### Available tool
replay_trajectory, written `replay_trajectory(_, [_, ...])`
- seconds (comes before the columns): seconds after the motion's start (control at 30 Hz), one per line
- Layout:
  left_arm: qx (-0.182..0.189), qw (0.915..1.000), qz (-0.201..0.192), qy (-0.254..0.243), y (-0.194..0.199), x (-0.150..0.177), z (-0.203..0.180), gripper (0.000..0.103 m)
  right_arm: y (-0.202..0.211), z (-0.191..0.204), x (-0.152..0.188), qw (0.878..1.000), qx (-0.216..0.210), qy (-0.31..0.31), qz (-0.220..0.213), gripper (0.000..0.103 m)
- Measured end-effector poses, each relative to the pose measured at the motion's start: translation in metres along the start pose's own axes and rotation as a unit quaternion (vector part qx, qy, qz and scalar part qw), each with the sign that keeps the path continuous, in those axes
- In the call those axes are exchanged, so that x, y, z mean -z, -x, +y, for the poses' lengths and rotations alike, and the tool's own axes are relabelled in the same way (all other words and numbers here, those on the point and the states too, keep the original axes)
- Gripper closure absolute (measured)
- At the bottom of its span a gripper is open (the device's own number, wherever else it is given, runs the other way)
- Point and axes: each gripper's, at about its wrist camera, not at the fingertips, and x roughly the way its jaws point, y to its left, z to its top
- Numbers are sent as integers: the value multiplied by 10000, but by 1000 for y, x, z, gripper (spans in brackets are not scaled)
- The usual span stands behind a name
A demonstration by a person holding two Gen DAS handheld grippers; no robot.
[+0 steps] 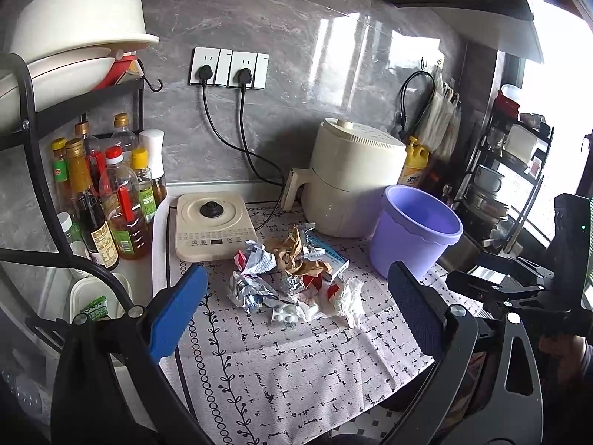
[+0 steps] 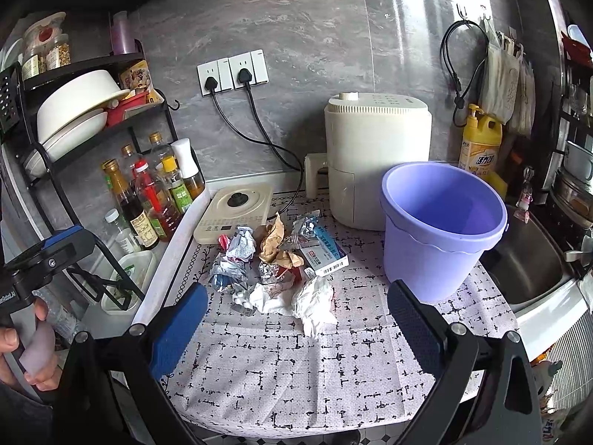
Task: Collect trash
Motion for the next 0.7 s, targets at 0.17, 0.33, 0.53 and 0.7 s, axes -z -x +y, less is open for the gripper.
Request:
replay_trajectory(0.17, [-83, 9999, 100, 81, -9, 2, 7, 6, -14, -1, -1, 9999, -109, 12, 85, 9])
replay_trajectory(0.33, [-173, 9995, 230, 130, -27, 7, 13, 6, -42, -4, 2, 9994, -117, 24, 332, 14])
replay_trajectory(0.53, [-260, 9982, 482, 227, -52, 17, 23, 8, -77, -11, 6, 9980, -243, -40, 584, 19])
replay_trajectory(0.7, [-295, 9962, 739, 347, -80, 28, 29, 14, -112, -15, 16, 9952, -331, 9, 922, 30])
